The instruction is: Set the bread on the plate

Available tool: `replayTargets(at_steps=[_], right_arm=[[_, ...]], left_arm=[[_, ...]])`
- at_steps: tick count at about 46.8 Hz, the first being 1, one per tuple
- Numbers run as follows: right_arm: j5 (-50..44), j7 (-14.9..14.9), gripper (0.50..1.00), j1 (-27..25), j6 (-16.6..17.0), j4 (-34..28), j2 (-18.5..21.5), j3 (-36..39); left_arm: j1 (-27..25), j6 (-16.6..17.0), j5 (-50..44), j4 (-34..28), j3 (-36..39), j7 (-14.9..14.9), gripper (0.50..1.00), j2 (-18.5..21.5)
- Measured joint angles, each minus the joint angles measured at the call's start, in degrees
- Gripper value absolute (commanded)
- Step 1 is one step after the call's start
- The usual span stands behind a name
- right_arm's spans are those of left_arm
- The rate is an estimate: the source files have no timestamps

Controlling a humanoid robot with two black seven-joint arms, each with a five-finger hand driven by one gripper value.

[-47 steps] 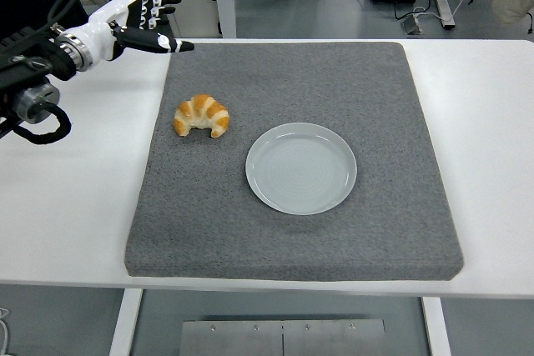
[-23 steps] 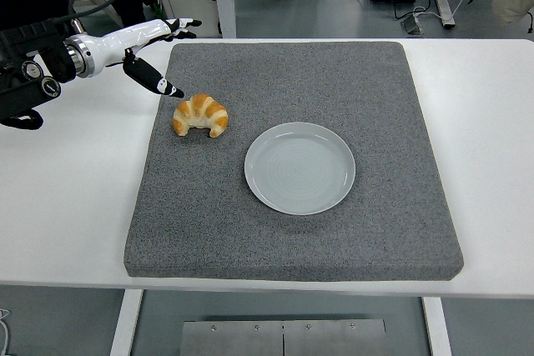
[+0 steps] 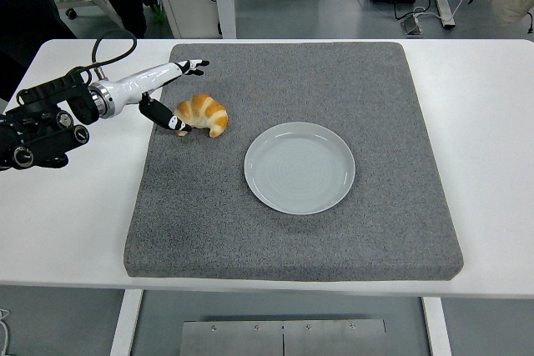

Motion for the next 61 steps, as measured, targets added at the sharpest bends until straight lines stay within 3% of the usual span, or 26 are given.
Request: replayTargets(at_steps=[9, 25, 39, 52, 56, 61], right_arm=[[0.00, 0.00, 1.000, -0.14, 0.01, -0.01, 0.00, 0.00], [0.00, 0.00, 1.000, -0.15, 0.00, -0.07, 0.00, 0.00], [0.00, 0.00, 1.000, -0.06, 0.01, -0.10, 0.00, 0.00], [0.00, 0.00, 1.000, 0.03, -0.04, -0.27, 0.00, 0.00], [0.00, 0.00, 1.000, 0.04, -0.08, -0.35, 0.00, 0.00], [0.00, 0.00, 1.000, 0.03, -0.10, -0.36, 0.00, 0.01]], left_arm=[[0.39, 0.43, -0.67, 3.54, -0.01, -1.31, 0.961, -2.89], [1.96, 0.96, -0.67, 4.58, -0.03, -1.45, 0.961, -4.27], [4.10, 0.99, -1.13, 13.39, -0.02, -4.87, 0.961, -8.67], [5.00, 0.97, -2.70, 13.94, -0.08, -4.99, 0.957, -10.22], [5.18, 0.97, -2.87, 14.32, -0.07, -4.96, 0.924, -10.70], [5.52, 0.97, -2.96, 15.71, -0.07, -4.64, 0.780, -11.55]])
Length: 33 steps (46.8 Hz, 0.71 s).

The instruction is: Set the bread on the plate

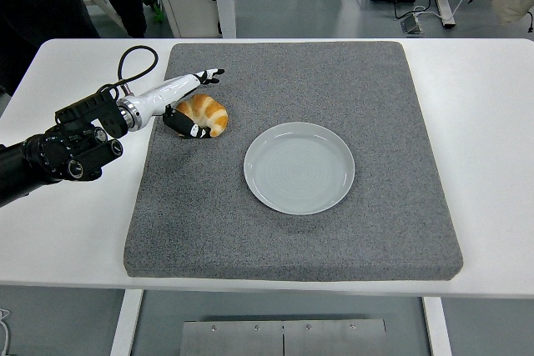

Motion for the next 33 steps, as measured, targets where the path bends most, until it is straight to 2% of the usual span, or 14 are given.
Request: replayTargets(at_steps=[4, 9, 10, 33], right_arm=[[0.00, 0.00, 1.000, 0.00, 0.00, 0.00, 0.00, 0.00], [0.00, 0.00, 1.000, 0.00, 0.00, 0.03, 0.00, 0.00], [0.00, 0.00, 1.000, 0.00, 0.00, 0.04, 0.00, 0.00], [0.00, 0.00, 1.000, 0.00, 0.11, 0.33, 0.00, 0.05]], left_arm=[[0.26, -0.04, 0.02, 0.97, 0.01, 0.20, 0.693, -0.35], [0.49, -0.06, 0.06, 1.14, 0.03, 0.56, 0.510, -0.38], [0.49, -0.06, 0.06, 1.15, 0.07, 0.64, 0.500, -0.37], [-1.66, -0.23, 0.03, 1.06, -0.14, -0.77, 0.500, 0.39]])
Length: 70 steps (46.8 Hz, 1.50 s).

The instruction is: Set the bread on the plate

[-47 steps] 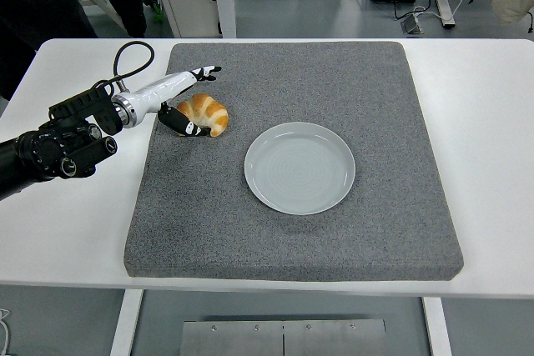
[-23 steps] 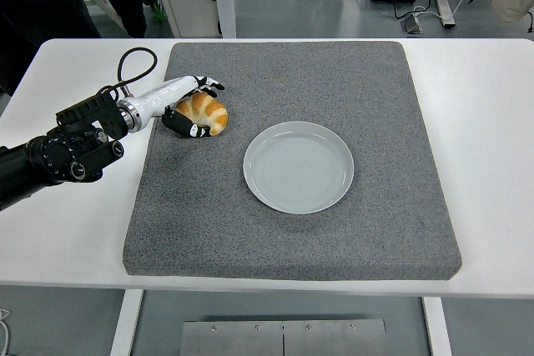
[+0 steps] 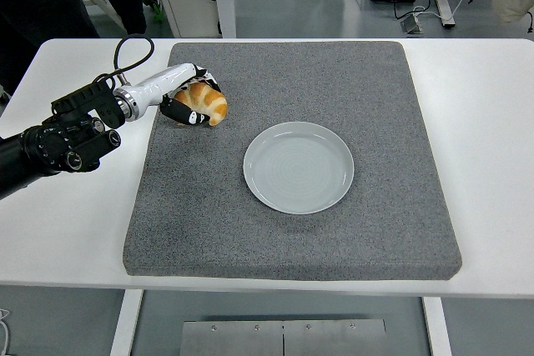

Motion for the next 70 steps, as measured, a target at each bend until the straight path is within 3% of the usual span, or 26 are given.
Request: replayTargets(at_steps=[19, 35, 44, 55, 65, 70], right_arm=[[0.00, 0.00, 1.000, 0.08, -0.08, 0.06, 0.00, -0.05], [0.00, 0.00, 1.000, 0.09, -0.03, 0.20, 0.00, 0.04], [0.00, 0.00, 1.000, 0.09, -0.01, 0.27, 0.00, 0.04], [0.00, 0.00, 1.000, 0.13, -0.02, 0.29, 0.00, 0.05], [0.00, 0.01, 1.000, 0.43, 0.00, 0.29, 0.00, 0.05], [0.00, 0.00, 1.000, 0.44, 0.00, 0.29, 0.00, 0.04]], left_arm=[[-7.08, -0.83, -1.90, -0.01, 0.10, 0.47, 0.500, 2.69], [-17.88, -6.79, -3.47, -0.04, 0.08, 1.41, 0.500, 4.55], [-21.96, -7.85, -4.02, -0.12, 0.02, 1.50, 0.500, 3.27], [-26.34, -7.75, -3.97, -1.26, -0.10, 0.89, 0.500, -2.03], [-26.90, -6.69, -3.16, -10.37, 0.08, -1.00, 0.500, -4.08], [-26.08, -3.18, -2.21, -18.34, 0.64, -1.20, 0.500, -3.62]])
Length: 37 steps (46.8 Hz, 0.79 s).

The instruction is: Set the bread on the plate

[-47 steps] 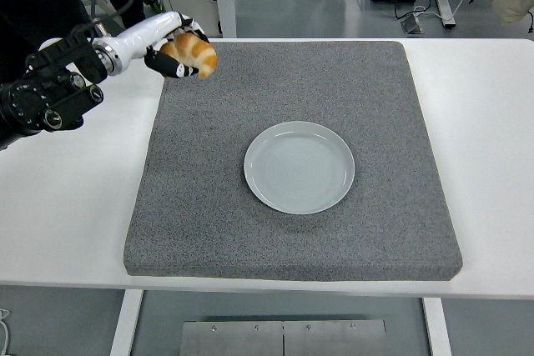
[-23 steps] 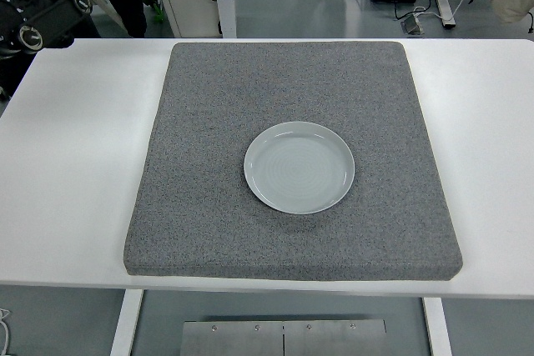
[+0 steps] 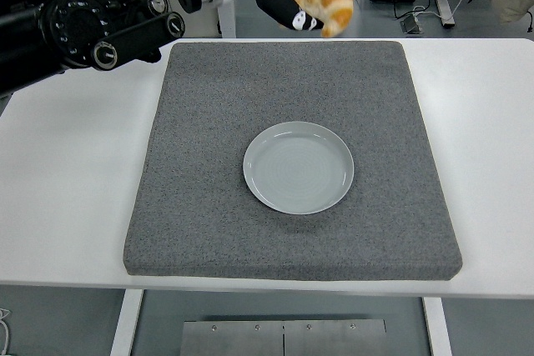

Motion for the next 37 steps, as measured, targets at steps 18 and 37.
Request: replayTargets(at_steps=[18, 37], right_arm=[[0.00, 0.00, 1.000, -0.01, 0.00, 0.04, 0.00, 0.00], [0.00, 0.00, 1.000, 0.00, 0.00, 0.09, 0.00, 0.00]], left_arm=[[15.40, 12.48, 15.64, -4.78, 0.02, -2.47, 0.500, -1.45], [21.36, 13.94, 15.91, -4.15, 0.36, -2.38, 0.500, -1.54]])
